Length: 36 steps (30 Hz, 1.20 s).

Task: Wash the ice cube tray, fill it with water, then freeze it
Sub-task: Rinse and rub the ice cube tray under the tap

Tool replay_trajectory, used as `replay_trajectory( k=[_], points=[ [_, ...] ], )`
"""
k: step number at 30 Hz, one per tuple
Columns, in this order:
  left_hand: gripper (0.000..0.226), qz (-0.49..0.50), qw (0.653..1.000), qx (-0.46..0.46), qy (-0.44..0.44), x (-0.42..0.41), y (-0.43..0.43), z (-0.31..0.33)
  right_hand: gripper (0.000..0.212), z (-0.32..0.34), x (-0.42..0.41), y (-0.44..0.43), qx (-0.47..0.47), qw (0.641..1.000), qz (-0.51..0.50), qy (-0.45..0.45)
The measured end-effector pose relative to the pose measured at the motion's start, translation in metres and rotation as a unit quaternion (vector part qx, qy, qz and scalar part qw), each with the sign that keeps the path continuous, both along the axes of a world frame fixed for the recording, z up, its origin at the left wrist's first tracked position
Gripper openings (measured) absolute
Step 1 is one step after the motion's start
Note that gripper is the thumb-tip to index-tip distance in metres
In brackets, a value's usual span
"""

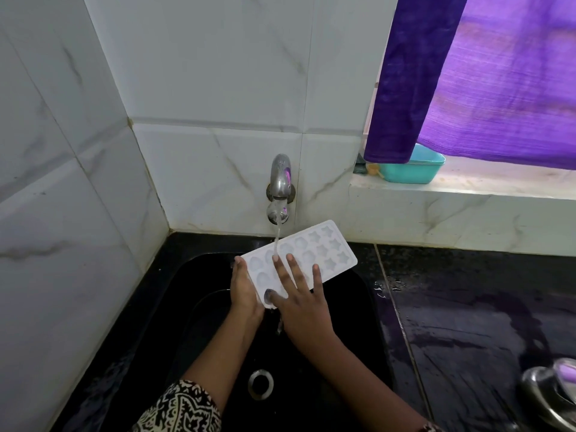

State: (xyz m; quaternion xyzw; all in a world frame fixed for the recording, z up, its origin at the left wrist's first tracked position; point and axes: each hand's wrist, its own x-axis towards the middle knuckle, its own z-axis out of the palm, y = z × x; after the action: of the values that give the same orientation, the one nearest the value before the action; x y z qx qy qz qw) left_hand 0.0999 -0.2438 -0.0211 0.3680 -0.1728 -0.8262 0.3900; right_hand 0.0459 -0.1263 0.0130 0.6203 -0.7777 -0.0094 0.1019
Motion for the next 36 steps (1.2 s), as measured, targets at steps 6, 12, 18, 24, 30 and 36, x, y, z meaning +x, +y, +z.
replay_trajectory(
  k=[6, 12, 18, 24, 30, 36],
  points=[
    [0.072, 0.018, 0.999, 0.016, -0.041, 0.012, 0.006, -0.006, 0.045, -0.021, 0.024, 0.007, 0.013, 0.951, 0.023, -0.309],
    [0.067, -0.011, 0.996, 0.005, -0.088, 0.038, 0.024, -0.013, 0.065, -0.018, 0.029, -0.018, 0.015, 0.920, 0.150, -0.363],
    [0.062, -0.006, 0.997, 0.007, -0.081, 0.058, 0.025, -0.030, 0.068, -0.048, 0.011, -0.037, 0.044, 0.962, 0.200, -0.181],
    [0.064, 0.032, 0.995, 0.041, -0.083, 0.077, 0.039, -0.062, 0.067, -0.092, -0.064, -0.017, 0.066, 0.963, -0.032, -0.258],
    [0.055, 0.045, 0.992, 0.062, -0.101, 0.054, 0.038, -0.058, 0.073, -0.097, 0.007, -0.040, 0.006, 0.953, -0.073, -0.295],
    [0.039, 0.029, 0.996, 0.079, -0.028, 0.044, 0.018, -0.050, 0.056, -0.080, 0.032, -0.048, 0.078, 0.879, 0.129, -0.452]
  ],
)
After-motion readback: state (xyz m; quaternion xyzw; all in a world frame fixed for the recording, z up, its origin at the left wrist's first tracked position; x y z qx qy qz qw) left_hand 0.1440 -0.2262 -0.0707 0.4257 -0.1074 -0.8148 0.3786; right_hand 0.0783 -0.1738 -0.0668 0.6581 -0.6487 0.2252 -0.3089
